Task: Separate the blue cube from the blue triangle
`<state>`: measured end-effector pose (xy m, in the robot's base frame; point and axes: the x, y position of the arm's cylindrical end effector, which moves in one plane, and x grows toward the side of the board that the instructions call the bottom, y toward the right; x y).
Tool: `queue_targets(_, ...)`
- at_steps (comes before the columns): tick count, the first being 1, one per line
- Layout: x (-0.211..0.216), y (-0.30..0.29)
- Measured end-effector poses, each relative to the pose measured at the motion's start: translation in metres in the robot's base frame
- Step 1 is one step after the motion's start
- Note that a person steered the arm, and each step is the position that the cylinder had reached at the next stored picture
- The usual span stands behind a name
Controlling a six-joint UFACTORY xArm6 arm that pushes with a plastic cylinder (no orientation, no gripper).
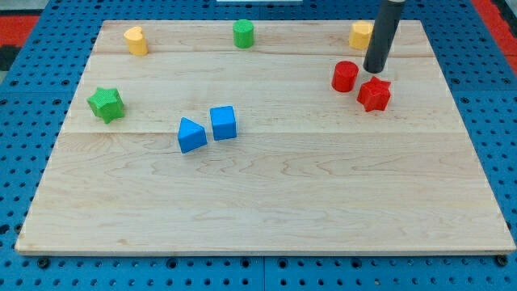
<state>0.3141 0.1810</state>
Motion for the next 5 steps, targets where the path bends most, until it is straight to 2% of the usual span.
queue_targets(1,0.000,0.002)
queue_targets(2,0.001,0.070)
queue_targets(3,0.025,0.088)
queue_targets(5,0.032,0.037)
